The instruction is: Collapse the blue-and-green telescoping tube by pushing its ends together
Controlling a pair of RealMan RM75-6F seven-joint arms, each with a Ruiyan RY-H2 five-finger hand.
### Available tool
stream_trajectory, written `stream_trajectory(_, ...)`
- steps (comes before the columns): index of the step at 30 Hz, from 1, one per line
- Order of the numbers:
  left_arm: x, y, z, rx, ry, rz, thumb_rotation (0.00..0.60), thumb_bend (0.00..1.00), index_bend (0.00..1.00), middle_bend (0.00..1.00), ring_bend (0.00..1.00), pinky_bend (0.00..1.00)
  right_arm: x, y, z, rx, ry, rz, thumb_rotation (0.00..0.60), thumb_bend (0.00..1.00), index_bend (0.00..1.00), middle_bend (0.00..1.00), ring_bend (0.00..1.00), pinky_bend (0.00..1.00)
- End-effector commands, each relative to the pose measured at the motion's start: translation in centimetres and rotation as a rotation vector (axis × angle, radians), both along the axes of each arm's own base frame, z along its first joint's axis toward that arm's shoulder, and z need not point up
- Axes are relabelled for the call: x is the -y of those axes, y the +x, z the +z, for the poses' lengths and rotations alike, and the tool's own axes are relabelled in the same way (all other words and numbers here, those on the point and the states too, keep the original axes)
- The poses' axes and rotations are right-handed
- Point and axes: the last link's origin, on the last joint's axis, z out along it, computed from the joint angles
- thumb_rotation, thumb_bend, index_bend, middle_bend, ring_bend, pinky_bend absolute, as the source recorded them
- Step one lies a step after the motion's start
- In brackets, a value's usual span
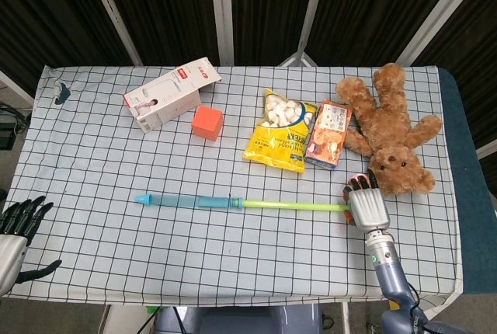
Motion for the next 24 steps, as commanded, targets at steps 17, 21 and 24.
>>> stream_trajectory(17, 0.08, 0.10, 0.10, 0.008, 0.002, -0.011, 0.600, 0.13, 0.00, 0.00, 0.00, 0.00, -0.39, -0.26, 0.41, -0.029, 0.012, -0.044, 0.600, 0.36, 0.52, 0.31, 0.18, 0.06)
stream_trajectory(21, 0.11, 0.14, 0.09, 0.008, 0.002, -0.014, 0.600, 0.13, 0.00, 0.00, 0.00, 0.00, -0.31, -0.58, 0.29, -0.043, 0.022, -0.059, 0.600, 0.36, 0.52, 0.31, 0.18, 0.06)
stream_trajectory(24, 0.12, 0.14, 0.09, 0.008, 0.004, -0.014, 0.600, 0.13, 0.00, 0.00, 0.00, 0.00, -0.28, -0.68, 0.25, -0.050, 0.026, -0.062, 0.600, 0.36, 0.52, 0.31, 0.18, 0.06)
